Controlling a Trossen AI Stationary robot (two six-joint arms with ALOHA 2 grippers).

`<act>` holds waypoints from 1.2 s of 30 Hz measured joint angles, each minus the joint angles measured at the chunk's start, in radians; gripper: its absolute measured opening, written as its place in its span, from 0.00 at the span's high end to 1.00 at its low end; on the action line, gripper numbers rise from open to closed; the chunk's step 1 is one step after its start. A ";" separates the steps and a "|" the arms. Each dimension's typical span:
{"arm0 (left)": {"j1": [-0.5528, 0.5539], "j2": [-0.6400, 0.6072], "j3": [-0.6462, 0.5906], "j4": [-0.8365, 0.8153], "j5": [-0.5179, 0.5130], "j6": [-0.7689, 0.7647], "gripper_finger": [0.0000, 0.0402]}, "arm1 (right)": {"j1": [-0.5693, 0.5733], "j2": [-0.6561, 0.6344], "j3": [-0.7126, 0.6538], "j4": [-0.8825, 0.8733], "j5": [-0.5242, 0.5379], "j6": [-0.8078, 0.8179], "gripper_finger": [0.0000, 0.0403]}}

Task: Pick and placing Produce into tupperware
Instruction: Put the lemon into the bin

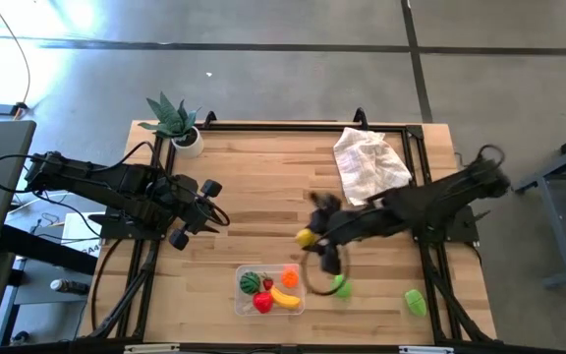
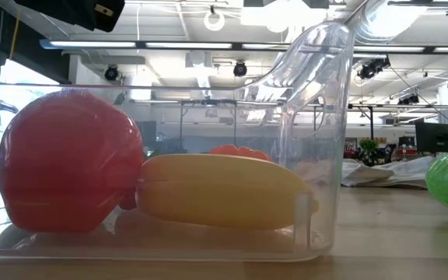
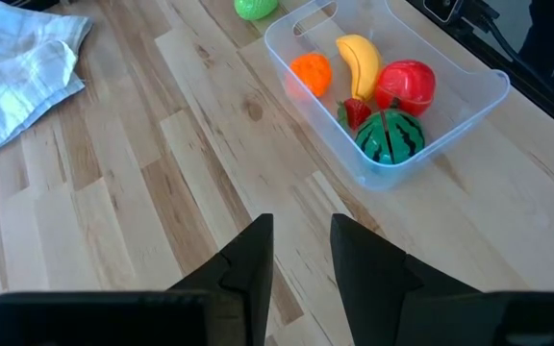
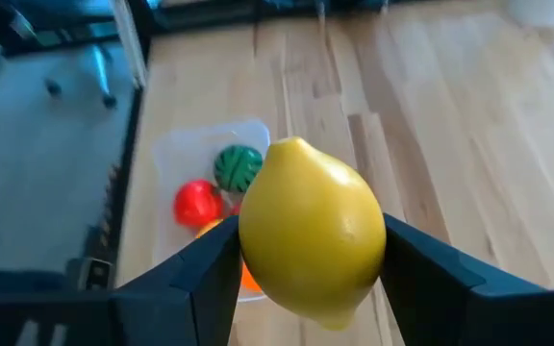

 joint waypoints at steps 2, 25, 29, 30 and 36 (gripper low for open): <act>0.000 0.000 0.000 0.000 0.000 0.000 0.76 | -0.007 0.087 0.057 -0.033 -0.022 -0.003 0.49; 0.000 0.000 0.000 0.000 0.000 0.000 0.76 | 0.008 0.518 0.111 0.147 -0.340 -0.043 0.49; 0.000 0.000 0.000 0.000 0.000 0.000 0.76 | -0.006 0.544 0.111 0.177 -0.366 -0.051 0.49; 0.000 0.000 0.000 0.000 0.000 0.000 0.76 | -0.008 0.550 0.111 0.184 -0.374 -0.055 0.49; 0.000 0.000 0.000 0.000 0.000 0.000 0.76 | -0.020 0.572 0.112 0.220 -0.395 -0.063 0.49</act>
